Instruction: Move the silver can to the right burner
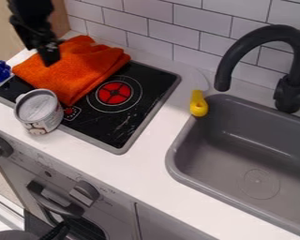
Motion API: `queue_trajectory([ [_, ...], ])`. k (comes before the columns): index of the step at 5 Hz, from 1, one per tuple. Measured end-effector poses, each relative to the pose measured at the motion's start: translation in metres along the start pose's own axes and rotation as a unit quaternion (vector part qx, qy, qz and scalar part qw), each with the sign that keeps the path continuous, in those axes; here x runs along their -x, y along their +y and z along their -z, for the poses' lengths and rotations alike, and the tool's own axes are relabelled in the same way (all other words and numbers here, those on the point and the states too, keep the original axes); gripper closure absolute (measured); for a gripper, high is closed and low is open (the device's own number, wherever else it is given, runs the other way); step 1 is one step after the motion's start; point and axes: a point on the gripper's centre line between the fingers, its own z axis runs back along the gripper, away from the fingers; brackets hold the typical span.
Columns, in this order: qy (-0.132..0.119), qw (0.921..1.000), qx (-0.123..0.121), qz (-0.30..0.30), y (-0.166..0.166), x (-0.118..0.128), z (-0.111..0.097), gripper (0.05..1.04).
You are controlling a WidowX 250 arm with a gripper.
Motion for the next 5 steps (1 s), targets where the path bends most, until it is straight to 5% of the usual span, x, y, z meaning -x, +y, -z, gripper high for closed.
queue_trajectory([
  [3,0.022,0.9949,-0.017,0.097,0.017,0.044,0.006,0.087],
  [5,0.013,0.976,-0.016,0.217,0.019,0.067,0.014,0.087],
])
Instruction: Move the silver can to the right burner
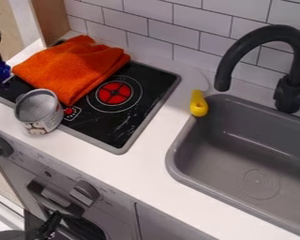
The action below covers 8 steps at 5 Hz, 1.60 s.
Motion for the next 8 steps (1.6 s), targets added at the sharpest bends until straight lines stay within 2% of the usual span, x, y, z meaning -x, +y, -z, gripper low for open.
queue_trajectory([
  [2,-0.013,0.9977,-0.02,0.064,-0.023,0.002,0.03,0.087],
  [4,0.001,0.9973,-0.035,0.065,-0.033,-0.001,0.048,0.087],
  [5,-0.002,0.9968,-0.042,0.067,-0.031,-0.006,0.049,0.088],
  [7,-0.014,0.9945,-0.041,0.096,-0.032,-0.015,0.053,0.087],
  [8,-0.007,0.9919,-0.027,0.124,-0.04,-0.017,0.057,0.087],
])
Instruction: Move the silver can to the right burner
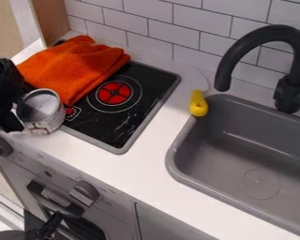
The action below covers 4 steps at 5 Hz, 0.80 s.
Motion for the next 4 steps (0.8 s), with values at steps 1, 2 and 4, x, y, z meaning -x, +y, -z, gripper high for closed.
queue_trajectory([
  [1,0.0,0.9998,0.01,0.017,-0.008,-0.005,0.003,0.087],
  [2,0.002,0.999,0.023,0.038,-0.014,-0.009,0.005,0.087],
  [4,-0.012,0.9982,0.056,-0.02,-0.025,-0.028,0.005,0.087],
])
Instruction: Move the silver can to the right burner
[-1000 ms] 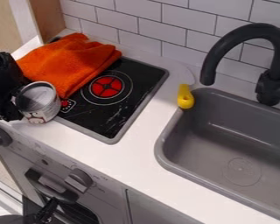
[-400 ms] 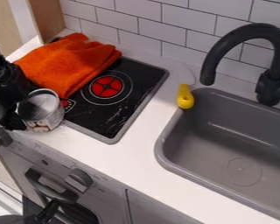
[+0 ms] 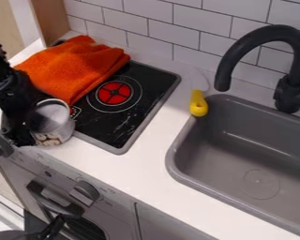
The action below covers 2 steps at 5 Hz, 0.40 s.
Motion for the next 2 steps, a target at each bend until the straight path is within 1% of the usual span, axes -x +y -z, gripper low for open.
queue_trajectory([
  [1,-0.009,0.9983,0.011,-0.057,-0.007,-0.015,-0.001,0.087],
  [2,-0.019,0.9917,0.034,-0.123,-0.012,-0.025,-0.002,0.087],
])
